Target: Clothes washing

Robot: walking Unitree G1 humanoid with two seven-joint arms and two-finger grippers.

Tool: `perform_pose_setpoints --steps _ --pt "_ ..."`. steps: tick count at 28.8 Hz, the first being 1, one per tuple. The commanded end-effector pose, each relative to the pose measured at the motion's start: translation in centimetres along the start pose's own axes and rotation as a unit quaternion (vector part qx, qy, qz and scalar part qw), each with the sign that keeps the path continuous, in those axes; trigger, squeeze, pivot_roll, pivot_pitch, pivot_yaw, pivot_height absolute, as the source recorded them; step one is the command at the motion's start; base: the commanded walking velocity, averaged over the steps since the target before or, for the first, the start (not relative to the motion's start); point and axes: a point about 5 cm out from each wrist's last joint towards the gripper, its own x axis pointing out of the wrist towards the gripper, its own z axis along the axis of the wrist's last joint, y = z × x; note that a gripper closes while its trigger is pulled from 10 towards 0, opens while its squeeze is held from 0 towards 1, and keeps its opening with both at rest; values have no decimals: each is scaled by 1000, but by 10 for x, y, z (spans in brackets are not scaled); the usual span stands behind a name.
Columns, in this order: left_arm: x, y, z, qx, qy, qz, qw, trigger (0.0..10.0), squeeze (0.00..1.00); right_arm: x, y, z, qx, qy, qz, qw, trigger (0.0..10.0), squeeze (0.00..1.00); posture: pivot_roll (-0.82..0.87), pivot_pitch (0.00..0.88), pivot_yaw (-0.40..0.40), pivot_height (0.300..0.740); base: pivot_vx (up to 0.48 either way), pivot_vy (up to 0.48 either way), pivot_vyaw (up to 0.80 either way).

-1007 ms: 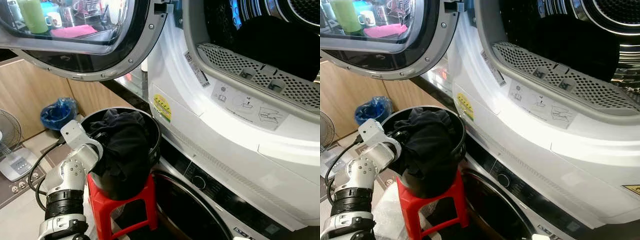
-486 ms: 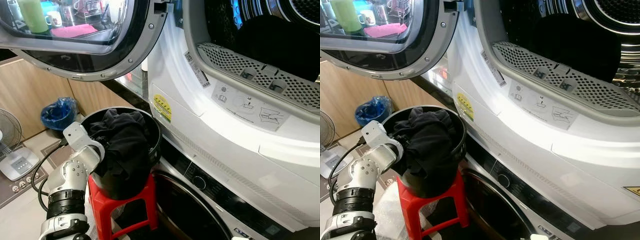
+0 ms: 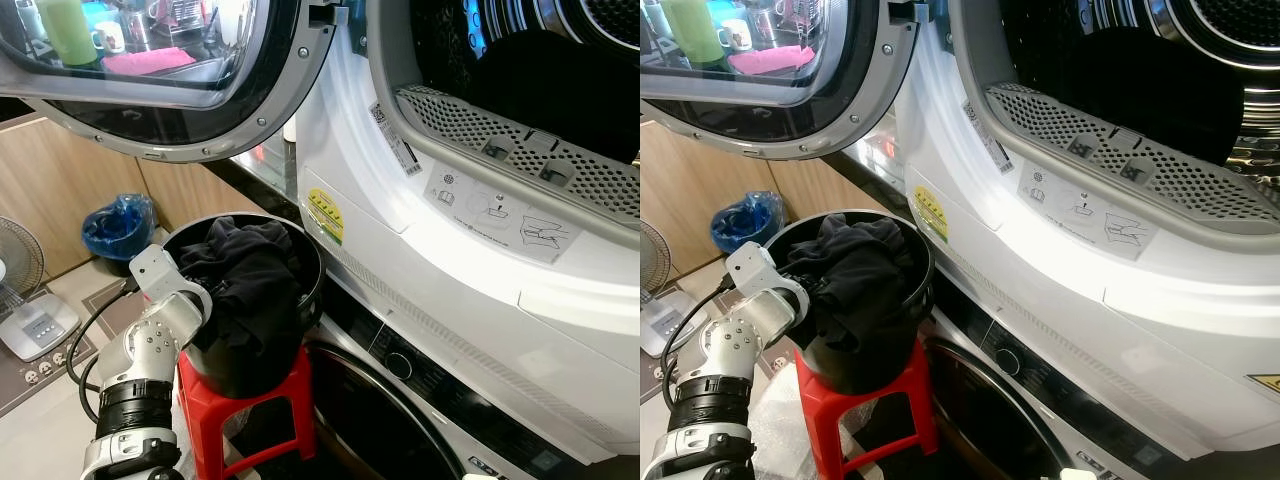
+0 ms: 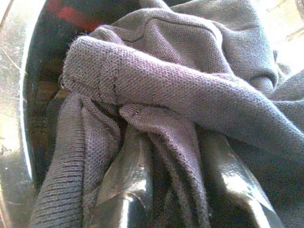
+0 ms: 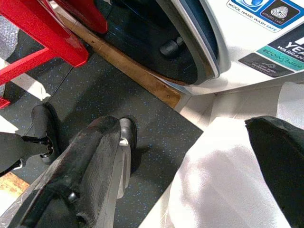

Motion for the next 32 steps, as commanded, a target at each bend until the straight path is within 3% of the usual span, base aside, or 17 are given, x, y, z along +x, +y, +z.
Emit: perform_pose_setpoints --steps 1,11,15,19,22,23,29,32 --pt "3 7 -17 3 35 14 999 0 0 -1 -2 -6 -1 12 -1 1000 10000 0 33 116 -41 740 0 0 0" --pt "-2 9 -18 -1 21 8 1000 0 0 -1 1 -5 -1 12 2 1000 10000 0 39 98 -36 740 0 0 0" --pt "-12 -1 -12 11 -21 -61 998 0 0 0 4 -4 0 11 5 1000 10000 0 44 80 -31 740 0 0 0" --pt "-30 -10 -6 41 -80 -131 987 0 0 0 6 -2 6 7 6 1000 10000 0 48 70 -26 740 0 0 0" --pt "-57 -22 -7 80 -142 -200 966 0 0 1 8 1 9 3 8 1000 10000 0 60 61 -19 740 0 0 0" --pt "-67 -27 -11 110 -159 -229 954 0 0 1 9 1 10 2 9 1000 10000 0 60 65 -16 740 0 0 0" --pt "-93 -40 -21 165 -190 -302 919 0 0 2 11 3 14 -2 12 1000 10000 0 66 72 -14 740 0 0 0" --pt "-114 -56 -19 195 -229 -360 883 0 0 2 12 5 19 -3 10 1000 10000 0 76 77 -12 740 0 0 0"
